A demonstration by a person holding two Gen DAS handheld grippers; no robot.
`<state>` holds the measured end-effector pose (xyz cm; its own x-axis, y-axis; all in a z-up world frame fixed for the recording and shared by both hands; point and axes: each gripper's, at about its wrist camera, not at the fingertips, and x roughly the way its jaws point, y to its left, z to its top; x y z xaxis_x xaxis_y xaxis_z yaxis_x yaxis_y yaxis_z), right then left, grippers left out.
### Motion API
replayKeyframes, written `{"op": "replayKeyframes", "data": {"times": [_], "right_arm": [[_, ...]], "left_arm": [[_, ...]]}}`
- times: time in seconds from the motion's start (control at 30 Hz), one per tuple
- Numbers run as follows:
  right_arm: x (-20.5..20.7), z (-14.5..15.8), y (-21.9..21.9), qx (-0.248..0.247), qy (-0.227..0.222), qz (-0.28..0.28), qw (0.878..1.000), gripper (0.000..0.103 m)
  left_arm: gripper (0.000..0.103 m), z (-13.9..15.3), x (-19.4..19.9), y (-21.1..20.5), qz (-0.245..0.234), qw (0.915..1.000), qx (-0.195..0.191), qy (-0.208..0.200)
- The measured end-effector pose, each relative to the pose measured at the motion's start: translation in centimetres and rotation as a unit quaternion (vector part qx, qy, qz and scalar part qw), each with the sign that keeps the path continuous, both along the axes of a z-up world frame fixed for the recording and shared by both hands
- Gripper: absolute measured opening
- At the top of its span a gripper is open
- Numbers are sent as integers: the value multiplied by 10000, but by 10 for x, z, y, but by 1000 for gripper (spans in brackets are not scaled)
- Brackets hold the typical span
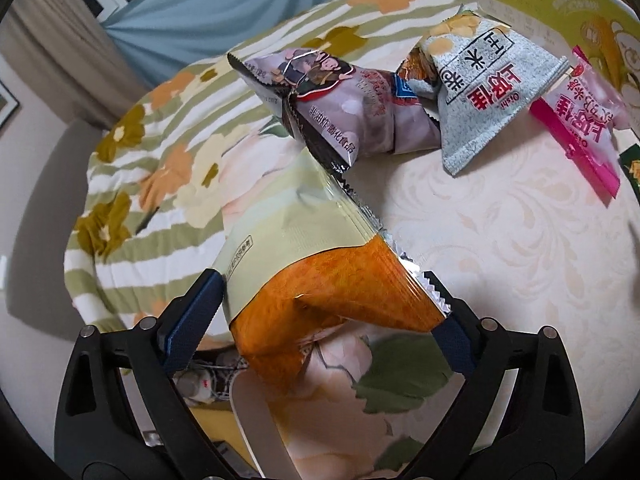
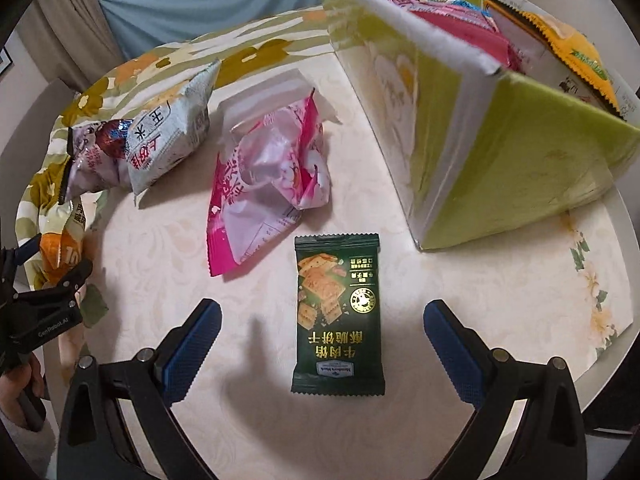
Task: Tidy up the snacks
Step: 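Grasp the orange-white cake bag with the left tool while the right tool grasps the green cracker packet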
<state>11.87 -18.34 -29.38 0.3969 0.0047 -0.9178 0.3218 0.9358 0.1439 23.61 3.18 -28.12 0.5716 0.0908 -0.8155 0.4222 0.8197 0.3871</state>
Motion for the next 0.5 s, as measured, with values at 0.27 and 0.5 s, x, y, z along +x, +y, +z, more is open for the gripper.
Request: {"op": "replayKeyframes", "data": {"times": [0.27, 0.5], "right_arm": [[2, -8, 2, -111, 50, 74, 9999, 93], [5, -17, 8, -264, 160, 170, 9994, 80]], "left_arm": [[71, 1, 11, 4, -43, 9999, 95, -5], [61, 10, 8, 9, 53, 9999, -82, 88]]}}
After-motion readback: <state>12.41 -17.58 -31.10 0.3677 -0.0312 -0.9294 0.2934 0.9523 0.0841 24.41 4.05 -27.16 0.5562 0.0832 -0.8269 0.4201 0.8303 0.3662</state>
